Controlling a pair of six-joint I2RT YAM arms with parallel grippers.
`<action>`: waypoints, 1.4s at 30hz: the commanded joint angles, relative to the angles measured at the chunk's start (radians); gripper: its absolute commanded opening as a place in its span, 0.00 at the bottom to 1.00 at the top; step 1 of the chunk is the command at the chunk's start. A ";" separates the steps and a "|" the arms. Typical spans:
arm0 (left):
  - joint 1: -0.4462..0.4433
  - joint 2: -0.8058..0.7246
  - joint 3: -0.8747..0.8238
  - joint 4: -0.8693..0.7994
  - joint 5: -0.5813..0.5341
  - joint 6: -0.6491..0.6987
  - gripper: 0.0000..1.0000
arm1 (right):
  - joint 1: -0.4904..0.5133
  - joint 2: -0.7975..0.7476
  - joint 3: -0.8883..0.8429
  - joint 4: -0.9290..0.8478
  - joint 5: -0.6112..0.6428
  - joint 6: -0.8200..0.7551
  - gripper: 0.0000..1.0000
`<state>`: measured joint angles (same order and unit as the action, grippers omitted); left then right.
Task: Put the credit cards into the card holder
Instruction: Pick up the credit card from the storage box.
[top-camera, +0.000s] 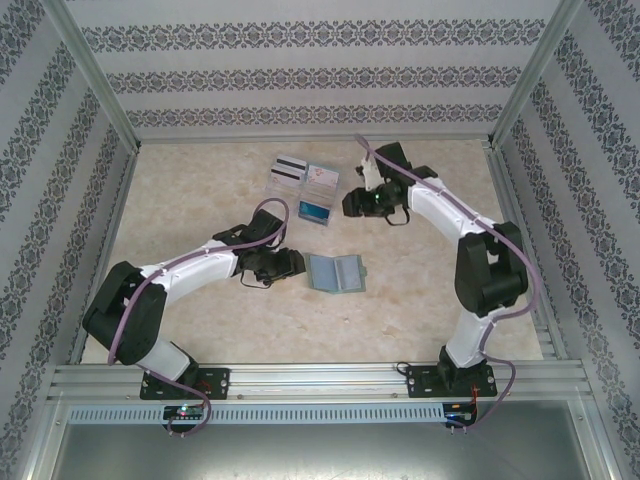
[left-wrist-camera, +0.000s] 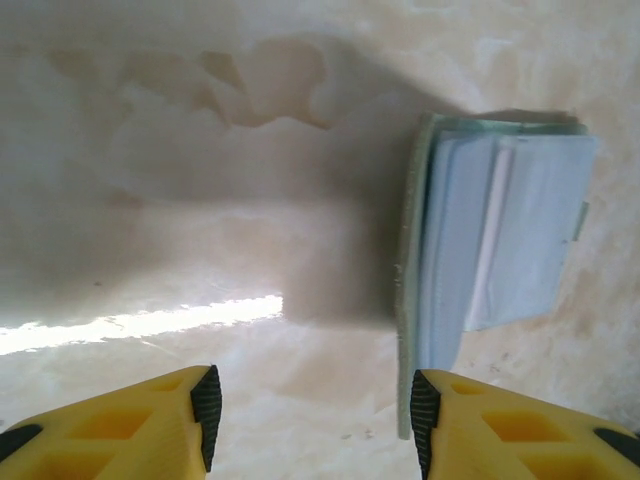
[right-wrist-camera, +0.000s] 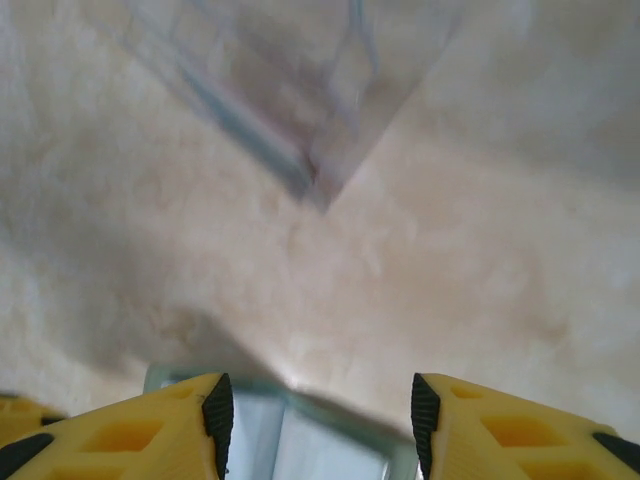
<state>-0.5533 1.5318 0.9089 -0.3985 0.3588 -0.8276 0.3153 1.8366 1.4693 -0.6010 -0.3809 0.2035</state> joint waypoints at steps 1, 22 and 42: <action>0.032 -0.031 0.020 -0.063 -0.039 0.047 0.56 | -0.007 0.074 0.154 -0.018 0.062 -0.116 0.54; 0.242 0.053 0.010 0.138 0.062 0.059 0.58 | 0.056 0.544 0.872 -0.220 0.121 -0.457 0.76; 0.262 0.096 0.009 0.210 0.125 0.039 0.58 | 0.072 0.616 0.906 -0.241 0.214 -0.483 0.77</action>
<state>-0.2924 1.6287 0.9146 -0.2146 0.4713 -0.7891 0.3889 2.4390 2.3310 -0.8276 -0.1890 -0.2661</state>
